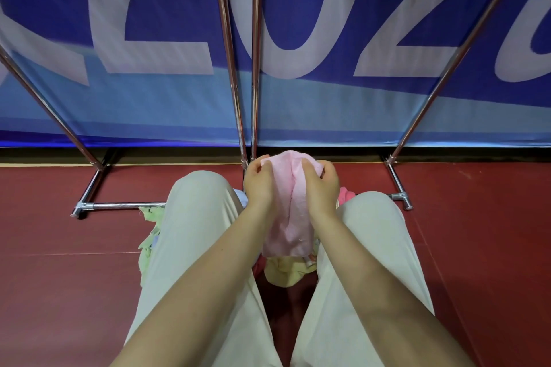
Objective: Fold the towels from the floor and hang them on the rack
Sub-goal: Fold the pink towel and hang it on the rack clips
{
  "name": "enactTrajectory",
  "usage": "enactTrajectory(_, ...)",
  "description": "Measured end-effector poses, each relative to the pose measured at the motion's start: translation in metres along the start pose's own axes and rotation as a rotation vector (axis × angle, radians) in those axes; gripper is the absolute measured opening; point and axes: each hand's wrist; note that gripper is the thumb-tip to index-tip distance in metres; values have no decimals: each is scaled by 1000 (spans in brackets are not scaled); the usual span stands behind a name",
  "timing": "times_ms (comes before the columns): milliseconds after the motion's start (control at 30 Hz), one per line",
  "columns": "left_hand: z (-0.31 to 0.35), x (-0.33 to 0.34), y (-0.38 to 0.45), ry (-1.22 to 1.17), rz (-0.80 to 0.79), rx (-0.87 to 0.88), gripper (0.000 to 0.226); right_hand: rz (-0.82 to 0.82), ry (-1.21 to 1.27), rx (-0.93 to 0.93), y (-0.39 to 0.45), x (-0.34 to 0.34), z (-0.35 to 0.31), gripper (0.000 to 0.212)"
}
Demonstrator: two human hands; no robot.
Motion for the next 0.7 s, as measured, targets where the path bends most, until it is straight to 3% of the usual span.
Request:
enactTrajectory(267, 1, 7, -16, -67, -110, 146, 25, -160, -61, -145, -6, 7, 3, 11)
enactTrajectory(467, 8, 0, -11, -79, -95, 145, 19, -357, 153, -91, -9, 2, -6, 22)
enactTrajectory(700, 3, -2, -8, -17, -191, 114, 22, -374, -137, -313, -4, -4, -4, 17)
Point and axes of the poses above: each hand's wrist, its own y-axis towards the middle knuckle, its own x-axis out of the palm, z = x × y, and after that the axes turned 2 degrees about -y, right-handed
